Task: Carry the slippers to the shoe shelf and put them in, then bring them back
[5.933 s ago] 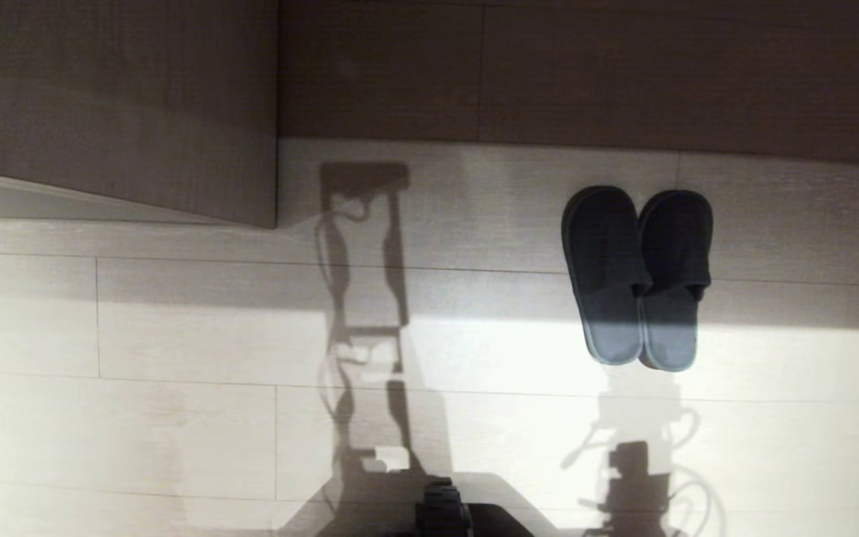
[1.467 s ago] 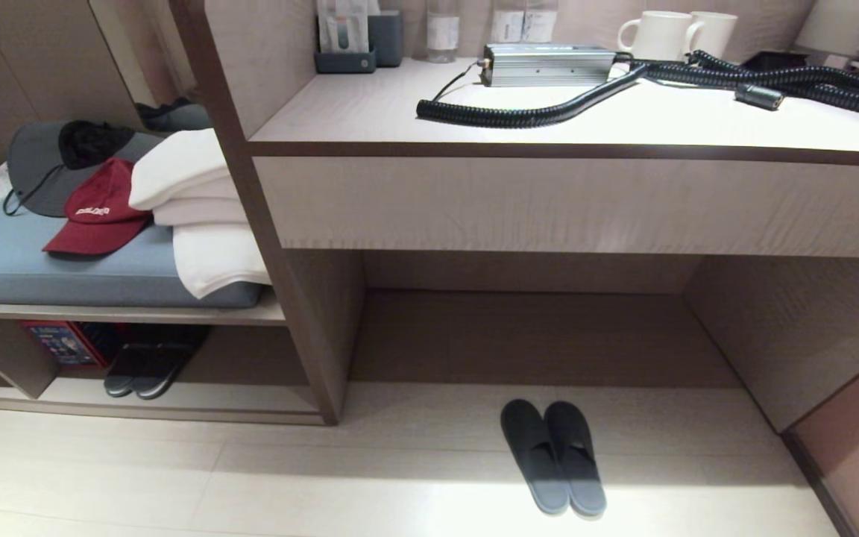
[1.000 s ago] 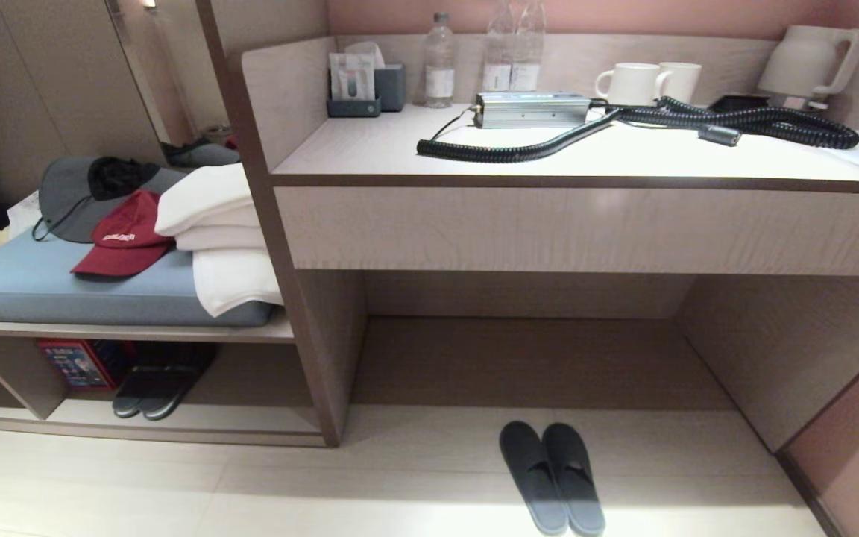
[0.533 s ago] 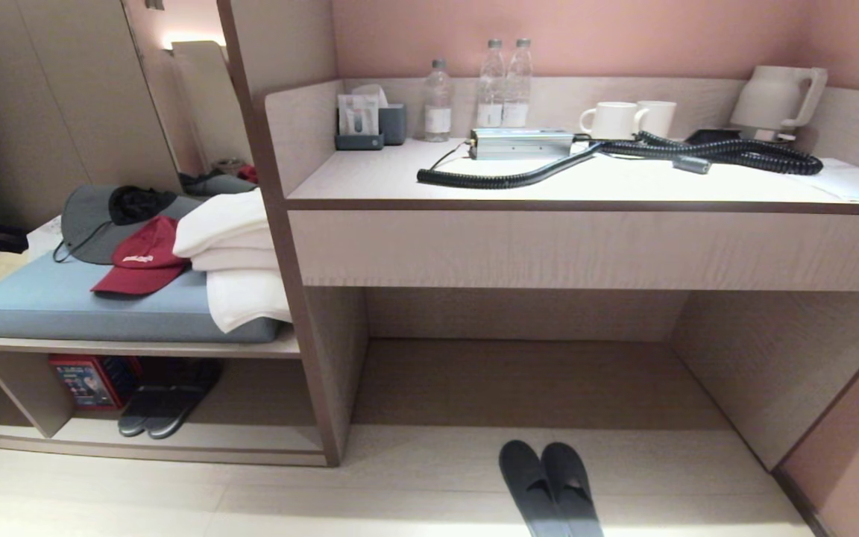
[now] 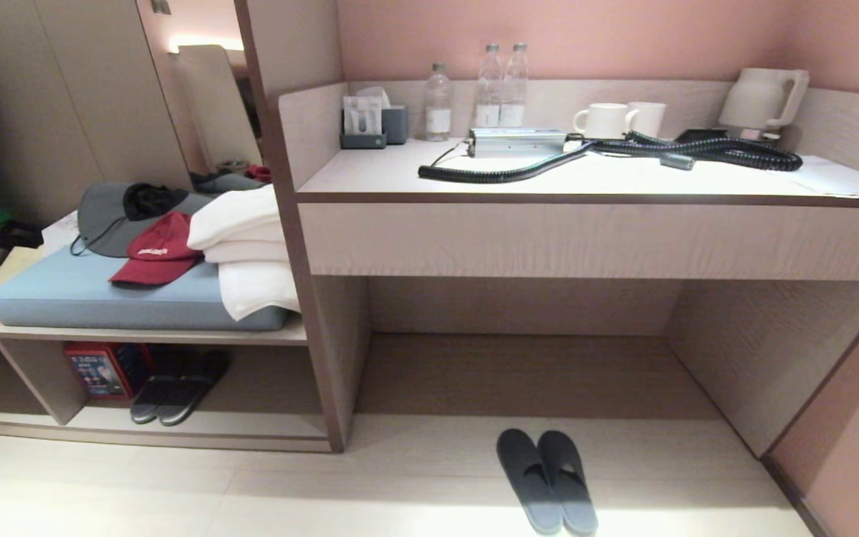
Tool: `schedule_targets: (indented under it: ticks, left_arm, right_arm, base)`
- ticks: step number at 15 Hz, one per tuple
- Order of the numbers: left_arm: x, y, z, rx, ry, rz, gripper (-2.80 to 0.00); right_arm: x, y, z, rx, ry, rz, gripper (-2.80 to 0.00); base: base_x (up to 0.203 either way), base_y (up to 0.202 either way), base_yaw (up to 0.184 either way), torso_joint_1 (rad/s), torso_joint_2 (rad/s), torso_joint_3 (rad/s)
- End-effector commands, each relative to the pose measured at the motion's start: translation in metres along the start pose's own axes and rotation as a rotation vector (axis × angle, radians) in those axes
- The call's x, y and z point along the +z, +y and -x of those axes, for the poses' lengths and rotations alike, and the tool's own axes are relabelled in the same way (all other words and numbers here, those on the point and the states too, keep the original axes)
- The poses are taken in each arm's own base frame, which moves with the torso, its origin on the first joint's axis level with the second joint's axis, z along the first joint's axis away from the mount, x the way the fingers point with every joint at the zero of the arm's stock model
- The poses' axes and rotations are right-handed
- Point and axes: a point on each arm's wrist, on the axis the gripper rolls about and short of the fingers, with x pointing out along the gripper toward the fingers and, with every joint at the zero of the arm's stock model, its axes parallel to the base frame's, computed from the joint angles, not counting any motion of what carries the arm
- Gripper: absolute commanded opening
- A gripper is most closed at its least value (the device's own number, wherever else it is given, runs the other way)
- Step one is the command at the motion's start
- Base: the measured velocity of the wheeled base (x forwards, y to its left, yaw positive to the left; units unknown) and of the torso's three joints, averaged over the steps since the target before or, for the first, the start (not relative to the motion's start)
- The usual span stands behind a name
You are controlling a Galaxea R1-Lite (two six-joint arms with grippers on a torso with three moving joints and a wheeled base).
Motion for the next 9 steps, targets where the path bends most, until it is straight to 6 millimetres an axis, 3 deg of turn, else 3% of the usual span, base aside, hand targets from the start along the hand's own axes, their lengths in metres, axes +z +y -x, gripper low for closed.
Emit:
schedule_targets:
  ticks: [1, 9]
  left_arm:
    - [0.0000, 0.0000, -0.0001, 0.001, 0.001, 0.000, -2.80]
    - [0.0000, 0.0000, -0.0001, 0.002, 0.001, -0.004, -2.80]
  right_arm:
    - [-0.0005, 0.0000, -0.0001, 0.001, 0.002, 0.001, -2.80]
    - [-0.0005, 0.0000, -0.0001, 0.000, 0.002, 0.001, -2.80]
  base:
    - [-0.193, 0.000, -0.002, 0.004, 0.00, 0.001]
    - [-0.177, 0.000, 0.001, 0.002, 0.00, 0.004]
